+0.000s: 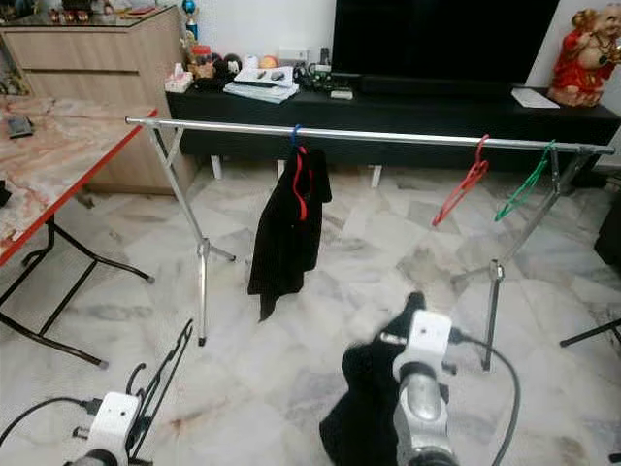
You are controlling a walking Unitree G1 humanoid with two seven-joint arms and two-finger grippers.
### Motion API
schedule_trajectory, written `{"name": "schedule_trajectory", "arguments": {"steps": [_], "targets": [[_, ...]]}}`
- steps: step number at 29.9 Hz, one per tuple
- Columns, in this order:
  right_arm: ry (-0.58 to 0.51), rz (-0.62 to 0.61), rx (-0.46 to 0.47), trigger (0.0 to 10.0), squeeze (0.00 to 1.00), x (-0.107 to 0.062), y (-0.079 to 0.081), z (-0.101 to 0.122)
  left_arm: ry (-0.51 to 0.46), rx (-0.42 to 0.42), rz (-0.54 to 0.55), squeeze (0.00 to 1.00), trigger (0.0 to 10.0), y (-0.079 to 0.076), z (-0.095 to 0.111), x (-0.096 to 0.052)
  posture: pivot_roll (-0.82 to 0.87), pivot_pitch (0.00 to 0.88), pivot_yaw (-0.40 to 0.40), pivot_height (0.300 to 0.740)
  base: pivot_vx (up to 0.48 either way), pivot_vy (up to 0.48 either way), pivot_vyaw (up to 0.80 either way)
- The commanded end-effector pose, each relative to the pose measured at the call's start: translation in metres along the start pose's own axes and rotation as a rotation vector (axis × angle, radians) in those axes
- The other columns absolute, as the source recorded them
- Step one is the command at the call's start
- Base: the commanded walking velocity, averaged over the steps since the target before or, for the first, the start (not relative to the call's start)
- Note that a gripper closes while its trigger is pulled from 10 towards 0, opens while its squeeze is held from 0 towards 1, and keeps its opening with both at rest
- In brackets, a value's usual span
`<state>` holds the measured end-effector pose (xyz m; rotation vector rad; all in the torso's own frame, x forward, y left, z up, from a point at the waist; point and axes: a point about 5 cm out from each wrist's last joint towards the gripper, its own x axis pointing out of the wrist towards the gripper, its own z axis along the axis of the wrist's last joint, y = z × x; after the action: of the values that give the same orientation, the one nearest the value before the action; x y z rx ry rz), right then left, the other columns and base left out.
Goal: Hang hanger
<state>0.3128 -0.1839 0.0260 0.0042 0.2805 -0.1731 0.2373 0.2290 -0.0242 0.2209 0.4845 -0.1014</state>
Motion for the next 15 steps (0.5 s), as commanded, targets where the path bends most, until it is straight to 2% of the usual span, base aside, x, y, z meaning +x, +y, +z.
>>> {"name": "schedule_trajectory", "arguments": {"steps": [1, 4, 5, 7, 8, 9, 13, 15], "targets": [[0.046, 0.060, -0.048, 10.0, 0.00, 0.004, 0.011, 0.002, -0.059, 0.059, -0.111, 0.00, 10.0, -0.003, 0.016, 0.003, 0.08, 0.000, -0.014, 0.740, 0.000, 0.000, 0.00], [0.126, 0.106, -0.111, 10.0, 0.00, 0.004, 0.016, -0.004, -0.072, 0.139, -0.204, 0.00, 10.0, -0.006, 0.022, 0.003, 0.08, 0.000, -0.016, 0.740, 0.000, 0.000, 0.00], [0.154, 0.128, -0.130, 10.0, 0.00, 0.005, 0.019, -0.005, -0.062, 0.187, -0.304, 0.00, 10.0, -0.007, 0.027, 0.002, 0.08, 0.000, -0.021, 0.740, 0.000, 0.000, 0.00], [0.169, 0.146, -0.146, 10.0, 0.00, 0.006, 0.021, -0.003, -0.048, 0.238, -0.392, 0.00, 10.0, -0.008, 0.031, 0.001, 0.09, 0.000, -0.024, 0.740, 0.000, 0.000, 0.00], [0.172, 0.149, -0.157, 10.0, 0.00, 0.007, 0.021, -0.001, -0.033, 0.282, -0.435, 0.00, 10.0, -0.008, 0.032, 0.000, 0.09, 0.000, -0.027, 0.740, 0.000, 0.000, 0.00], [0.164, 0.154, -0.166, 10.0, 0.00, 0.011, 0.022, 0.006, 0.008, 0.379, -0.517, 0.00, 10.0, -0.007, 0.035, -0.002, 0.09, 0.000, -0.030, 0.740, 0.000, 0.000, 0.00], [0.154, 0.155, -0.178, 10.0, 0.00, 0.015, 0.022, 0.015, 0.035, 0.429, -0.572, 0.00, 10.0, -0.006, 0.040, -0.005, 0.09, 0.000, -0.030, 0.740, 0.000, 0.000, 0.00], [0.129, 0.153, -0.201, 10.0, 0.00, 0.020, 0.023, 0.028, 0.053, 0.459, -0.652, 0.00, 10.0, -0.009, 0.050, -0.007, 0.09, 0.000, -0.031, 0.740, 0.000, 0.000, 0.00]]}}
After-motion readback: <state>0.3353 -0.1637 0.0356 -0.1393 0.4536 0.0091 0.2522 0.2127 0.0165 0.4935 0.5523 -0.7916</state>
